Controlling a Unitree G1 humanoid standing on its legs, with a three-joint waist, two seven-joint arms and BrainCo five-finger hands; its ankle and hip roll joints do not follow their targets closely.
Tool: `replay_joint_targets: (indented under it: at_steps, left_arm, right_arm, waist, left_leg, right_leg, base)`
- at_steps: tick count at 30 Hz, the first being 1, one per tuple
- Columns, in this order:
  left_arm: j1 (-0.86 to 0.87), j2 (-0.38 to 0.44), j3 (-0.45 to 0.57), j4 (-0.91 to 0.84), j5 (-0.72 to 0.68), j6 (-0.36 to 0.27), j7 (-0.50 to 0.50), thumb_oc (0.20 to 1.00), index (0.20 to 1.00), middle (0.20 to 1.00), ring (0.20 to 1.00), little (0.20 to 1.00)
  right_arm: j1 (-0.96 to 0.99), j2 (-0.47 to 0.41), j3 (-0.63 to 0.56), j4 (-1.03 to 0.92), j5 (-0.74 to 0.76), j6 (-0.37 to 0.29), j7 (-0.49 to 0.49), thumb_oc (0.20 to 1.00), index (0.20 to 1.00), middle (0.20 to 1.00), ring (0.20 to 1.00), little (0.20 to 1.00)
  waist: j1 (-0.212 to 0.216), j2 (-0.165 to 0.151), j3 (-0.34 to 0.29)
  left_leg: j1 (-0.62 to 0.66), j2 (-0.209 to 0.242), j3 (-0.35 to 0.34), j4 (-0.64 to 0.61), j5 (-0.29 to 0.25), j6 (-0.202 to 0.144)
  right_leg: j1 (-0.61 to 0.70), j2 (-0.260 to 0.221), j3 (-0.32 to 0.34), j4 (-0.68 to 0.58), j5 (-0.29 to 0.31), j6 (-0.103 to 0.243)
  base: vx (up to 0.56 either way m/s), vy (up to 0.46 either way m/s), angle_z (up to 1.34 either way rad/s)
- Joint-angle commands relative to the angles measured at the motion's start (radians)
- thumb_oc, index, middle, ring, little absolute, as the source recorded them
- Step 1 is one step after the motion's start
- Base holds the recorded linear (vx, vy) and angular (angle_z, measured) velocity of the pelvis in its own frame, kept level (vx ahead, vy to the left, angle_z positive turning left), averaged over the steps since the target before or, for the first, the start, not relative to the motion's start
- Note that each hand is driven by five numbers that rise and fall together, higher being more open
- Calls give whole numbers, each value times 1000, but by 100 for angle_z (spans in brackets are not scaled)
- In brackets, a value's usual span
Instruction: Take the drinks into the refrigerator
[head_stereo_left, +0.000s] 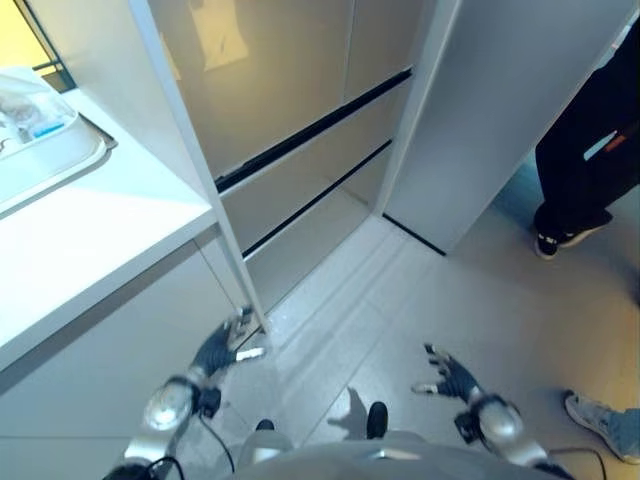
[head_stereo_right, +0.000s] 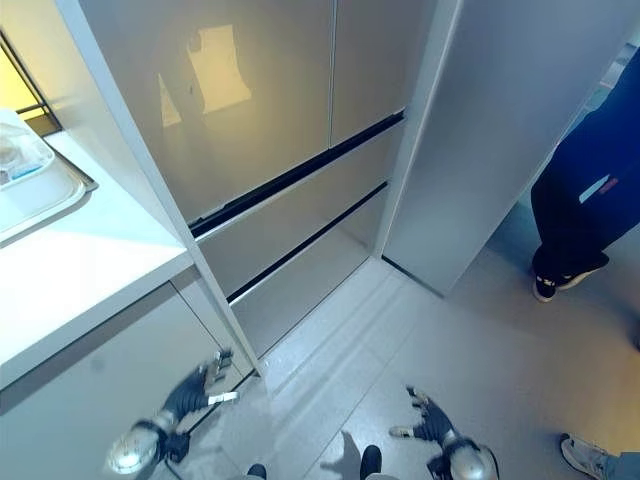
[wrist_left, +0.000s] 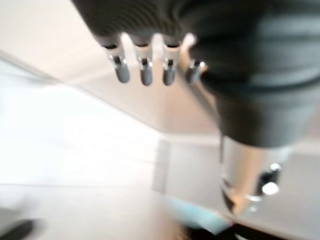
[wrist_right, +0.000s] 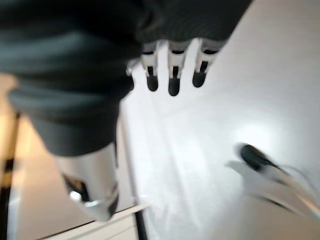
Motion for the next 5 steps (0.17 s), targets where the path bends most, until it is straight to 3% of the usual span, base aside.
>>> replay_joint_targets:
  at_steps: [1,2,5]
  left_arm:
    - [-36,-8,0,22,89,21,57,1000,1000,1000,1000,1000]
    - [-42,-32,45,145,111,65,78,1000,1000,1000,1000,1000]
    - [-53,-55,87,185,42,78,61,1000,1000,1000,1000,1000]
  right_arm:
    - [-73,-20,-20,6,78,-5,-6,1000,1000,1000,1000,1000]
    - [-84,10,-50,86,120,16,-9,1000,1000,1000,1000,1000]
    - [-95,39,-82,125,192,24,-8,1000,1000,1000,1000,1000]
  waist:
    - [7,20,2]
    - [3,20,-8]
    - [-1,18,-19]
  left_leg:
    - [-43,-83,-8,20,-21,108]
    - [-39,-84,-1,14,-20,108]
    - [-37,-84,7,5,-18,105]
  right_leg:
    - [30,25,-10,130,-128,11]
    - [33,30,-7,122,-125,9]
    - [40,34,-3,107,-119,9]
  base:
    - [-12,10,-10]
    - [7,6,-7]
    - [11,5,-12]
